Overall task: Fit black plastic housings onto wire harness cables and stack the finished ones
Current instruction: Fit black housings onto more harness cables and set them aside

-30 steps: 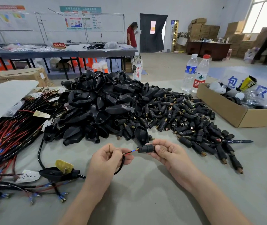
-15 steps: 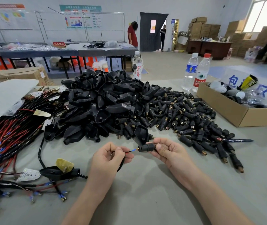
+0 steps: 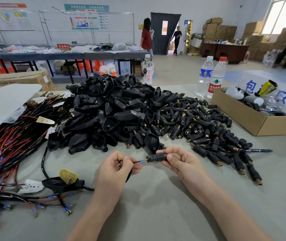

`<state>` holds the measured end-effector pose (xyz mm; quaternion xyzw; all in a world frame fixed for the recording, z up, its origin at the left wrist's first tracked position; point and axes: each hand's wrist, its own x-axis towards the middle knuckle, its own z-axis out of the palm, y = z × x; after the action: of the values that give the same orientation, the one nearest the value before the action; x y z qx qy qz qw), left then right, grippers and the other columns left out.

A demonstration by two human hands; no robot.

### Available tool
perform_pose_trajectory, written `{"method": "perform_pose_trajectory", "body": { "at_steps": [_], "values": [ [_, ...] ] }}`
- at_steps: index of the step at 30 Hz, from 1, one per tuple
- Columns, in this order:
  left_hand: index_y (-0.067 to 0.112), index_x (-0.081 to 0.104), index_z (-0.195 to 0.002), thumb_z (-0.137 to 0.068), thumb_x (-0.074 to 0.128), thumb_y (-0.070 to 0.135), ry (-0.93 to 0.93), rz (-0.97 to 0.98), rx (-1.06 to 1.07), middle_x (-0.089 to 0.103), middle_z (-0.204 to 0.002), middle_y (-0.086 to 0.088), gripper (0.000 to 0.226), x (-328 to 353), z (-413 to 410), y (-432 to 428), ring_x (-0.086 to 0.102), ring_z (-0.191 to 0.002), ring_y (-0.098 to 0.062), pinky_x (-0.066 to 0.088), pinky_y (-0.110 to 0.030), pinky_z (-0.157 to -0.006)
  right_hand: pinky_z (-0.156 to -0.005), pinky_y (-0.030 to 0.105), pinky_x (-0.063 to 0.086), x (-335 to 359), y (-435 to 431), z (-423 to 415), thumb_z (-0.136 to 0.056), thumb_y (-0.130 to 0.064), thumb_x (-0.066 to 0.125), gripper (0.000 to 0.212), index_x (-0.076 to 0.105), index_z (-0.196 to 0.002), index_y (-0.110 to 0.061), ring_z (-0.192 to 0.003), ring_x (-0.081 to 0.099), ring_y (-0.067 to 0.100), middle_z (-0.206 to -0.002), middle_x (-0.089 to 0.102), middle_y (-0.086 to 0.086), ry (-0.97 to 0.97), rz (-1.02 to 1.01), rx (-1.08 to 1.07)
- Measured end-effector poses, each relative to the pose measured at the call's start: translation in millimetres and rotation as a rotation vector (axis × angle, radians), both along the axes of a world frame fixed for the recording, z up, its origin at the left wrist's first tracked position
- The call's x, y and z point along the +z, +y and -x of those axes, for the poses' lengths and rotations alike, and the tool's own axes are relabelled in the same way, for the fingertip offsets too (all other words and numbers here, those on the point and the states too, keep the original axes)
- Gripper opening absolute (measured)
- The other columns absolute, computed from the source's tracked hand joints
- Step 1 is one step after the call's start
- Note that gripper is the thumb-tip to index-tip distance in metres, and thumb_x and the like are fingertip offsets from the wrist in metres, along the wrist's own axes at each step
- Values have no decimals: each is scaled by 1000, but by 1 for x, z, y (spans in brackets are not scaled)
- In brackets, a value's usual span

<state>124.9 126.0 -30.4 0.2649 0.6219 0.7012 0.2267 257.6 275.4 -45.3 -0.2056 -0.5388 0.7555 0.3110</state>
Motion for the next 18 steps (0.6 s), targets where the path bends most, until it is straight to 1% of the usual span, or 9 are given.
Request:
{"method": "perform_pose_trajectory", "body": {
  "at_steps": [2, 5, 12, 15, 18],
  "values": [
    [-4, 57, -82, -99, 54, 4, 2, 0, -3, 74, -76, -16, 19, 0, 0, -1, 75, -75, -23, 56, -17, -67, -79, 17, 55, -1, 0, 0, -98, 7, 48, 17, 62, -100, -3, -95, 73, 12, -105, 77, 9, 4, 4, 4],
    [0, 50, -80, -97, 60, 10, -9, -17, -5, 74, -75, -18, 23, 2, 0, -2, 75, -73, -23, 54, -16, -64, -78, 18, 55, -1, 1, -1, -98, 6, 49, 17, 62, -100, -4, -93, 73, 13, -104, 76, 10, 16, 37, 9],
    [6, 44, -77, -97, 61, 11, 1, -28, 9, 74, -72, -17, 27, -3, 2, -1, 73, -70, -23, 54, -18, -65, -76, 18, 57, 2, -1, 0, -98, 8, 48, 18, 62, -100, -3, -89, 74, 15, -105, 77, 10, 28, 91, 17],
    [6, 45, -77, -97, 61, 11, 20, -38, 19, 73, -72, -17, 26, -3, 1, 0, 73, -69, -23, 54, -17, -64, -77, 17, 56, 3, -1, -1, -98, 7, 48, 17, 62, -101, -3, -90, 74, 14, -105, 77, 10, 8, 68, 14],
    [6, 45, -77, -96, 62, 11, 28, -41, 36, 73, -72, -18, 26, -2, 1, -1, 73, -68, -22, 54, -16, -62, -77, 16, 55, 3, -2, -1, -99, 7, 48, 18, 62, -97, -5, -92, 74, 12, -100, 78, 6, -42, -23, -11]
  ]
}}
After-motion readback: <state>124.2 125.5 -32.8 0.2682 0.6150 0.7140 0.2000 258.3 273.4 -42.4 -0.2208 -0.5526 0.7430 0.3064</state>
